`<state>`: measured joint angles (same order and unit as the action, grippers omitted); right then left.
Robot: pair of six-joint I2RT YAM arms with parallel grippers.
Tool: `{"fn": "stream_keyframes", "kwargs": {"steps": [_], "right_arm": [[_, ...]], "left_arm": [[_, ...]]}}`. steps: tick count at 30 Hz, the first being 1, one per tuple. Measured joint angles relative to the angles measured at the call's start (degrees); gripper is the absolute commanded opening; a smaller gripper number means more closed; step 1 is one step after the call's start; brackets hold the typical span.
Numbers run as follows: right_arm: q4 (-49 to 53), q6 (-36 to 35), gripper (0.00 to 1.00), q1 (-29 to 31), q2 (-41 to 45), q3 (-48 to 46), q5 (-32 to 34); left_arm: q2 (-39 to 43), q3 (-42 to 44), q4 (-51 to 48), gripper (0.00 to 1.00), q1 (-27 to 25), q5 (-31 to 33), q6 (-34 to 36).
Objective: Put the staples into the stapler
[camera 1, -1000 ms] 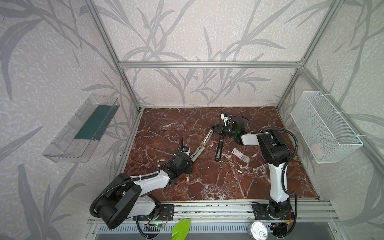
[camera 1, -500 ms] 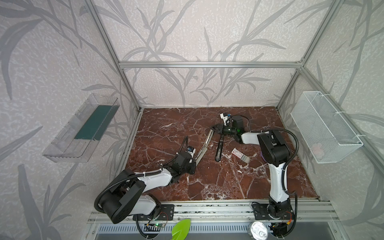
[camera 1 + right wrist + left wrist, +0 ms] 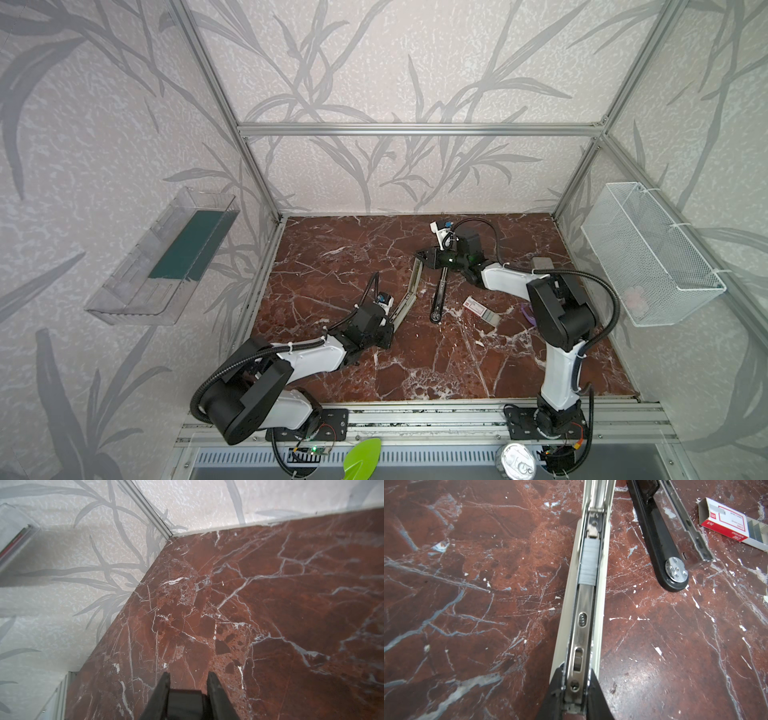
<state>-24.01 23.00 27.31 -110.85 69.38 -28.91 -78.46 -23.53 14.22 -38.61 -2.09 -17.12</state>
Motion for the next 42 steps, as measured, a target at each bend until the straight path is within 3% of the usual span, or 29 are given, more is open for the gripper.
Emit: {"fn": "stream_keyframes", "kwargs": {"steps": [8, 27, 42], "right_arm": [[2.3, -11.7, 0.19, 7.0, 7.5, -4.5, 12.9], [-2.2, -21.1, 0.21, 18.2, 13.9, -14.5, 32.6], [-1.7, -26.2, 0.22, 26.9, 14.3, -15.3, 46.6]], "left_arm": [[0.0, 0.0, -0.1, 0.0, -0.3, 0.2, 0.7], [0.4, 0.0, -1.1, 0.0, -0.6, 0.3, 2.2], [0.9, 0.0, -1.9, 0.0, -0.7, 0.5, 3.0]]}}
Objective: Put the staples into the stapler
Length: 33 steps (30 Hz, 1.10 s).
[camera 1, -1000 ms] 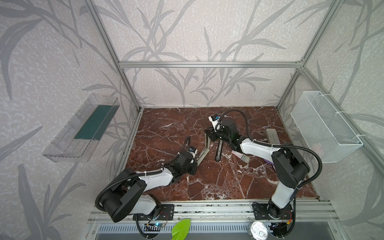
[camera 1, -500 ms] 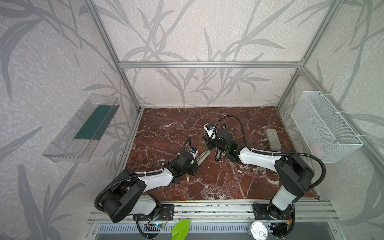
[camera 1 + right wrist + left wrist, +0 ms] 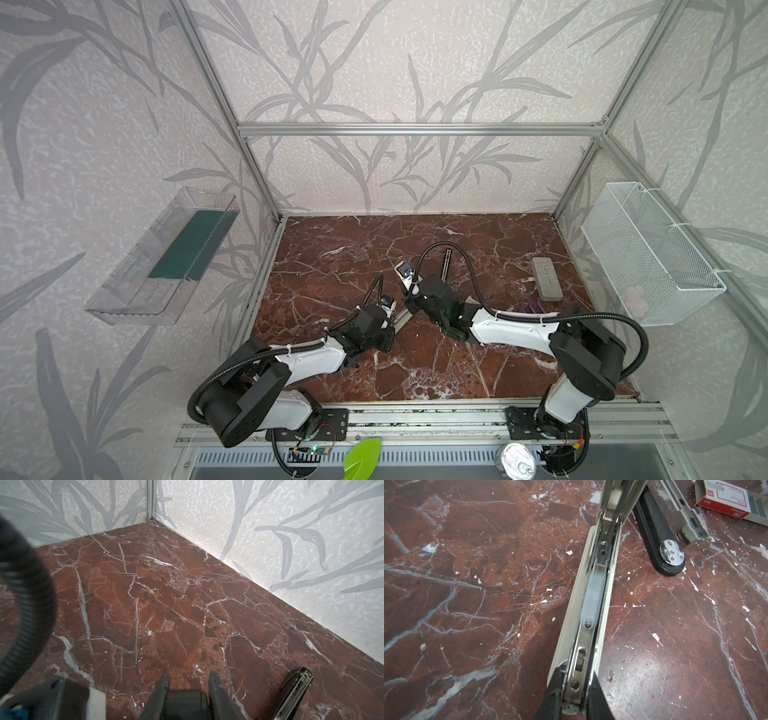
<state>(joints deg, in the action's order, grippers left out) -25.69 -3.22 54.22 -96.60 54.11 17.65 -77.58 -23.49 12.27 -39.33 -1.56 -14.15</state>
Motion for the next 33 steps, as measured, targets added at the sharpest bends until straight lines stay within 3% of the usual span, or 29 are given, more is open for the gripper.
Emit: {"fn": "stream_keyframes", "kwargs": {"steps": [16, 20, 33], "right_arm": [[0.7, -0.7, 0.23, 5.0, -0.5, -0.3, 8.3], [0.7, -0.8, 0.23, 5.6, -0.5, -0.3, 9.6], [-1.4, -1.4, 0.23, 6.9, -0.5, -1.8, 10.6]], "left_arm": [[0.8, 0.5, -0.5, 0.0, -0.1, 0.4, 1.1], [1.0, 0.5, -0.9, 0.08, -0.1, 0.5, 1.1], [3.8, 4.3, 2.3, 0.11, -0.3, 1.4, 1.1]]}}
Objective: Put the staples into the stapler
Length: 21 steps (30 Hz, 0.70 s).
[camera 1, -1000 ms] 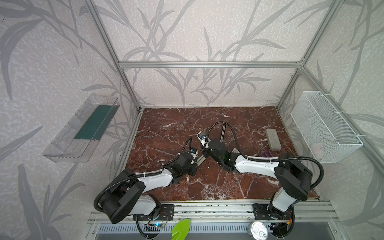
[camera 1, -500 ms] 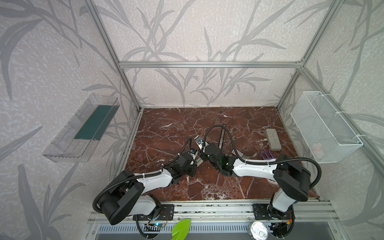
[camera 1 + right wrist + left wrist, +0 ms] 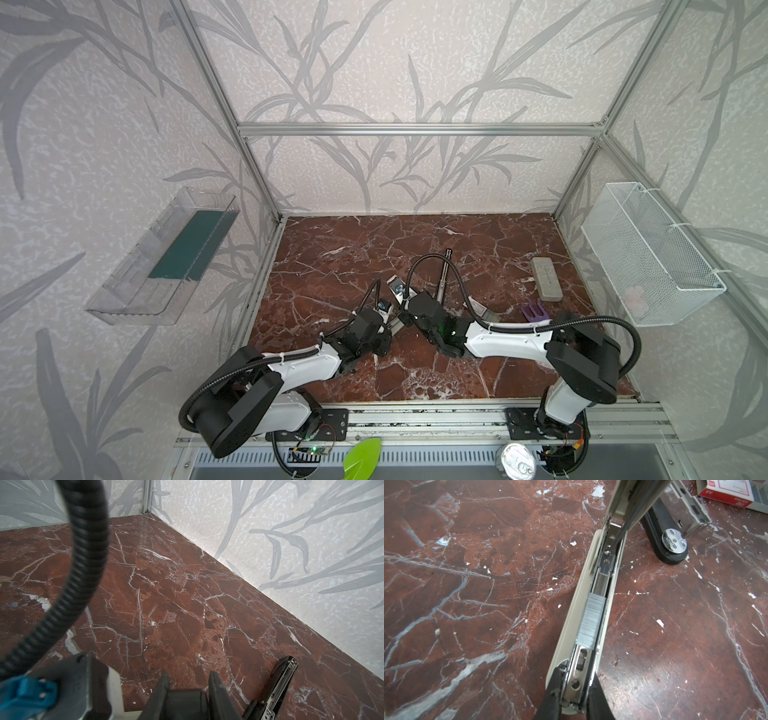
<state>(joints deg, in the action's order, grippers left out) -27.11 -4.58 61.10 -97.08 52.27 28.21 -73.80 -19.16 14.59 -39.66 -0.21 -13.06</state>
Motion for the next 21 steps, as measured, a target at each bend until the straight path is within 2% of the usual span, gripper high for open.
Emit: {"fn": "stream_keyframes", "kwargs": {"steps": [12, 21], "right_arm": [[-2.7, -2.0, 0.24, 1.6, 0.0, -1.9, 0.5], [-6.8, -5.8, 0.26, 3.6, -0.3, -4.4, 3.5]], "left_arm": [[0.4, 9.9, 18.8, 0.1, -0.1, -0.1, 0.6], [-7.1, 13.6, 35.3, 0.1, -0.3, -0.7, 0.9]]}}
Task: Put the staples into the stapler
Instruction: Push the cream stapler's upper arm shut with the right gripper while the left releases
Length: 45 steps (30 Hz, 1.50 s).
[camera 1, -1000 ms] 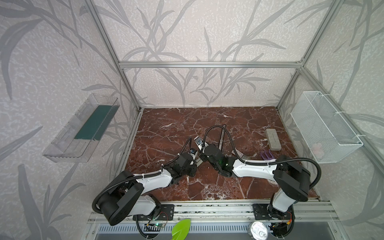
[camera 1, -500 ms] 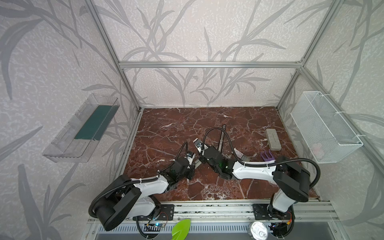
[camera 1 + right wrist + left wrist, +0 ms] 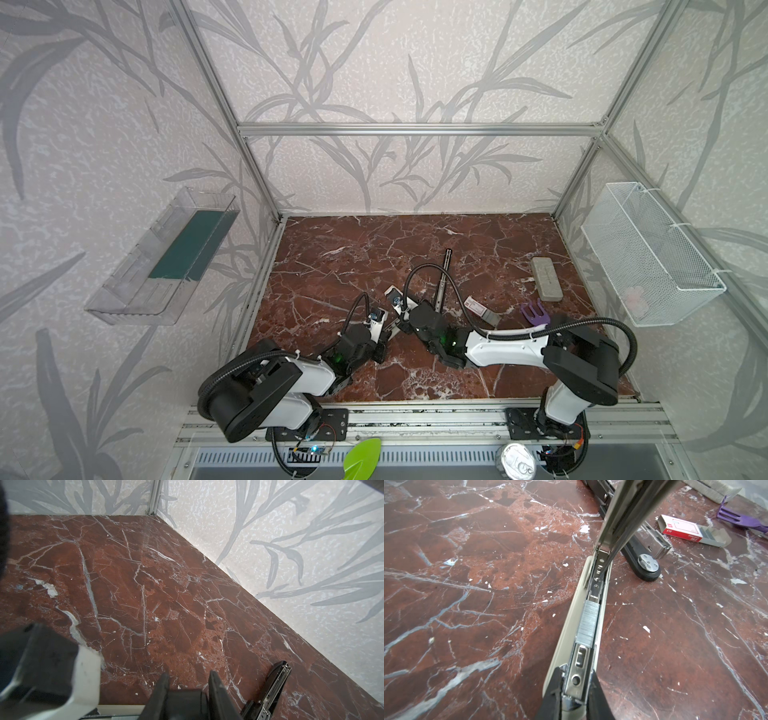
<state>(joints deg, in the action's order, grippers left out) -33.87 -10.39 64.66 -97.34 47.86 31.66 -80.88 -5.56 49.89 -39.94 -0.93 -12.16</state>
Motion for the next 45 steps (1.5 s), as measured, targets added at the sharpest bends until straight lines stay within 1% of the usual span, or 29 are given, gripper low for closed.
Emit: {"fn": "stream_keyframes", "kwargs": {"steps": [6, 9, 11, 13, 15, 18, 20, 22, 25, 26, 29, 34, 40, 45], "right_arm": [[-3.7, -3.0, 0.27, 2.2, -1.9, -1.0, 3.4], [-4.9, -3.6, 0.29, 2.7, -2.6, -1.1, 4.4], [-5.4, -3.8, 0.29, 2.8, -2.9, -1.1, 4.8], [-5.6, -4.0, 0.32, 3.0, -3.2, -1.1, 4.9], [-5.8, -3.1, 0.37, 3.3, -3.7, -1.1, 4.3], [-6.2, -1.5, 0.41, 4.3, -4.5, -1.1, 3.8], [-6.2, -0.3, 0.44, 4.5, -4.9, -1.1, 3.6], [-6.4, 0.8, 0.44, 4.7, -5.2, -1.1, 3.2], [-7.4, 3.3, 0.46, 6.4, -5.6, -1.1, -0.3], [-8.1, 4.2, 0.46, 7.3, -5.5, -1.2, -0.1], [-8.7, 5.7, 0.46, 7.6, -5.4, -1.2, -0.9], [-10.3, 6.9, 0.48, 7.7, -4.9, -2.4, -0.9], [-11.2, 8.5, 0.49, 7.9, 0.2, -6.2, -2.2], [-10.9, 10.4, 0.5, 7.8, 6.8, -10.8, -2.2]], "left_arm": [[-5.4, 2.0, 10.4, 0.1, -0.1, -0.5, 0.2], [-7.6, 2.7, 14.3, 0.09, -0.1, -0.5, 0.2], [-8.4, 2.8, 15.4, 0.08, -0.1, -0.6, 0.1], [-8.7, 2.8, 15.9, 0.08, -0.1, -0.7, 0.1], [-8.7, 2.8, 16.0, 0.08, -0.2, -0.9, 0.0], [-8.5, 2.8, 15.8, 0.07, -0.4, -1.4, -0.3], [-7.9, 2.8, 15.1, 0.07, -0.3, -1.4, -0.7], [-7.2, 2.8, 14.2, 0.07, -0.3, -1.4, -1.4], [-5.7, 1.6, 13.4, 0.06, -0.1, -0.4, -2.8], [-5.2, 1.5, 12.3, 0.06, 0.3, 0.0, -2.9], [-4.0, 1.4, 9.9, 0.05, 0.9, 1.6, -3.5], [-1.7, 0.6, 6.0, 0.05, 0.9, 2.5, -3.5], [0.5, -3.3, -1.9, 0.06, 0.5, 4.9, -3.5], [1.3, -7.2, -8.3, 0.06, 0.2, 9.0, -3.5]]}}
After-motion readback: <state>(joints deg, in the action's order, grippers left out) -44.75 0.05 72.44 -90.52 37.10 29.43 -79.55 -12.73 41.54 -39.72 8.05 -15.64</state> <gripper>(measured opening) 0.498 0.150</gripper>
